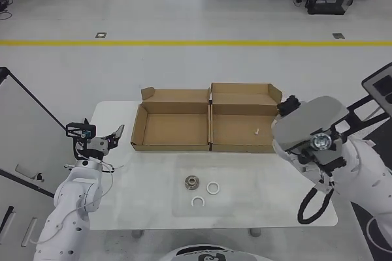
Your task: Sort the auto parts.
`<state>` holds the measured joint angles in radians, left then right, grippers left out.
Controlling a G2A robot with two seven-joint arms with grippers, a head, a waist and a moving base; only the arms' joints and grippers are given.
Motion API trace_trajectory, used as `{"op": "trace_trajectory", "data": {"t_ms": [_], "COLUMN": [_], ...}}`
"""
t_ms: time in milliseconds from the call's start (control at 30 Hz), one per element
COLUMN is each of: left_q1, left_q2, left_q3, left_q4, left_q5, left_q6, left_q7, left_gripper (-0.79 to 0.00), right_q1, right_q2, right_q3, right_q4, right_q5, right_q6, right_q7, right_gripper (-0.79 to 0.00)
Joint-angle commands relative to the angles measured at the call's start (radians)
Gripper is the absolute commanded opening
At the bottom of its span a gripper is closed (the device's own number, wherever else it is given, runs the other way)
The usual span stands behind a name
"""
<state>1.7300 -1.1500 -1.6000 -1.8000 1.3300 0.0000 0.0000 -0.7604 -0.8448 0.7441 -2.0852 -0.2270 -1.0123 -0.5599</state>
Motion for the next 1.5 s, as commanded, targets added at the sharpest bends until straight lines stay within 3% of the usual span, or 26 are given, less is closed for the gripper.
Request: {"op": "trace_trajectory", "data": {"t_ms": [0, 200, 733, 1267, 1467], "left_q1": [0.0, 0.0, 0.0, 0.0, 0.0], "left_q2": [0.0, 0.0, 0.0, 0.0, 0.0], "left_q3": [0.0, 0.0, 0.0, 0.0, 0.0], "left_q4": [0.0, 0.0, 0.0, 0.0, 0.0], "left_q5": [0.0, 0.0, 0.0, 0.0, 0.0], "left_q6": [0.0, 0.0, 0.0, 0.0, 0.0], "left_q7": [0.0, 0.0, 0.0, 0.0, 0.0], "left_gripper": [0.0, 0.0, 0.0, 0.0, 0.0], "right_q1": [-0.003, -0.012, -0.04, -0.124, -0.126], "right_q2": [-0.011, -0.042, -0.084, -0.143, -0.145], "right_q3": [0.001, -0.002, 0.021, 0.085, 0.088], "right_q4": [0.003, 0.037, 0.038, -0.009, -0.01], "right_q5": [-0.001, -0.021, -0.003, 0.025, 0.023], "right_q6": [0.0, 0.0, 0.144, 0.065, 0.062], "right_q7": [-0.004, 0.033, 0.307, 0.198, 0.198], "right_gripper": [-0.785, -0.785, -0.785, -0.785, -0.785]}}
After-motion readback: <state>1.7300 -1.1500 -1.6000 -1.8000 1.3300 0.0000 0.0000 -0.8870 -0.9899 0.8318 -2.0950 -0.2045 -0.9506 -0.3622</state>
